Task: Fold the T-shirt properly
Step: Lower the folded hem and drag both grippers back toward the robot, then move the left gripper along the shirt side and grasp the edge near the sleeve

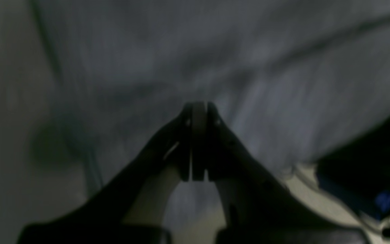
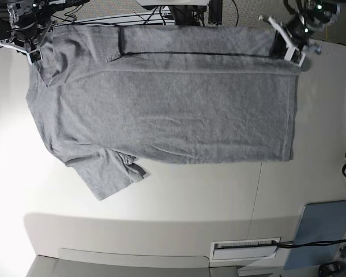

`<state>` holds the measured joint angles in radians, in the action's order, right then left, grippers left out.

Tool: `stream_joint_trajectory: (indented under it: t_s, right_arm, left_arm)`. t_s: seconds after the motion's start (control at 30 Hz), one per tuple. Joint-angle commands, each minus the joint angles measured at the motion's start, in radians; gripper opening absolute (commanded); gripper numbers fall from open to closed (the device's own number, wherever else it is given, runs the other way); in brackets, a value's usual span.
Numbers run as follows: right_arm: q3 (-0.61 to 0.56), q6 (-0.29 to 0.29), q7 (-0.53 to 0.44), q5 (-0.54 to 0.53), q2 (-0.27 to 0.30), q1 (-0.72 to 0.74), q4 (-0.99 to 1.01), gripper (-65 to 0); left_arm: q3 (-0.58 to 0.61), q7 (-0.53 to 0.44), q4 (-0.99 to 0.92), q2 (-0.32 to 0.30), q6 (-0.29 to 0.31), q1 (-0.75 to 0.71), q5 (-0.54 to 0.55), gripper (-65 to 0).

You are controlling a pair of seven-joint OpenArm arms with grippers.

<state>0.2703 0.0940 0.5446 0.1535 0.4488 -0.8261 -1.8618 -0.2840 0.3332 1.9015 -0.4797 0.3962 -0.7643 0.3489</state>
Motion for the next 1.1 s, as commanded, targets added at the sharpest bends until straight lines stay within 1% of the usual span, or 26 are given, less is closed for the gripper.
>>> stream_joint_trajectory:
  t_s: [0.0,0.07,0.13,0.2,0.23,0.27,0.3,0.33,0.4,0.43,0.53,0.6,0.77,0.83,0.97,1.07]
  right_arm:
    - [0.013,-0.017,-0.018,0.005,0.014,-0.007,-0.034,-65.0]
    - [0.013,-0.016,-0.019,0.005,0.015,-0.006,-0.071,-65.0]
    - [0.013,-0.016,-0.022,0.005,0.018,-0.001,-0.105,-65.0]
    - [0.013,-0.014,-0.023,0.005,0.031,0.015,-0.122,-64.1]
    - [0.013,-0.008,-0.023,0.005,0.039,0.027,-0.122,-60.8]
    - [0.013,-0.001,-0.015,0.005,0.048,0.040,-0.122,-57.6]
    - [0.013,0.008,-0.013,0.005,0.056,0.053,-0.122,-54.2]
    - [0.013,0.020,-0.013,0.004,0.062,0.066,-0.122,-51.0]
    - [0.013,0.025,-0.013,0.004,0.066,0.093,-0.122,-45.9]
    - [0.013,0.024,-0.015,0.004,0.066,0.105,-0.122,-45.0]
    - [0.013,0.021,-0.031,0.003,0.066,0.143,-0.122,-45.0]
    - [0.013,0.021,-0.056,-0.024,0.066,0.163,-0.122,-45.0]
    - [0.013,0.022,-0.056,-0.132,0.064,0.201,-0.122,-45.0]
    - [0.013,0.022,-0.055,-0.158,0.064,0.214,-0.122,-45.0]
    - [0.012,0.024,-0.040,-0.208,0.063,0.232,-0.122,-45.0]
    - [0.012,0.024,-0.008,-0.214,0.060,0.233,-0.122,-45.0]
  left_arm:
    - [-0.008,-0.018,0.023,-0.011,-0.003,0.006,0.006,-65.0]
    - [-0.008,-0.014,0.033,-0.011,-0.003,0.040,0.006,-64.5]
    - [-0.008,-0.007,0.033,-0.011,-0.003,0.079,0.006,-56.6]
    - [-0.008,0.000,0.032,-0.011,-0.011,0.118,0.006,-47.3]
    - [-0.008,0.008,0.031,-0.011,-0.022,0.140,0.007,-42.9]
    - [-0.008,0.019,0.027,-0.011,-0.047,0.164,0.006,-39.1]
    - [-0.008,0.037,0.020,-0.011,-0.077,0.192,0.006,-36.5]
    - [-0.008,0.056,0.009,-0.011,-0.099,0.225,0.006,-35.4]
    - [-0.008,0.083,-0.033,-0.011,-0.116,0.303,0.010,-35.4]
    - [-0.007,0.098,-0.059,-0.011,-0.116,0.345,0.022,-35.4]
    - [-0.006,0.149,-0.155,-0.010,-0.116,0.475,0.076,-35.4]
    - [-0.006,0.169,-0.229,-0.010,-0.116,0.557,0.078,-35.4]
    - [-0.004,0.169,-0.444,-0.010,-0.115,0.736,0.078,-35.4]
    - [0.003,0.169,-0.542,-0.010,-0.104,0.804,0.078,-35.4]
    - [0.039,0.169,-0.713,-0.010,-0.058,0.930,0.074,-35.4]
    - [0.089,0.168,-0.796,-0.010,-0.059,1.009,0.053,-35.4]
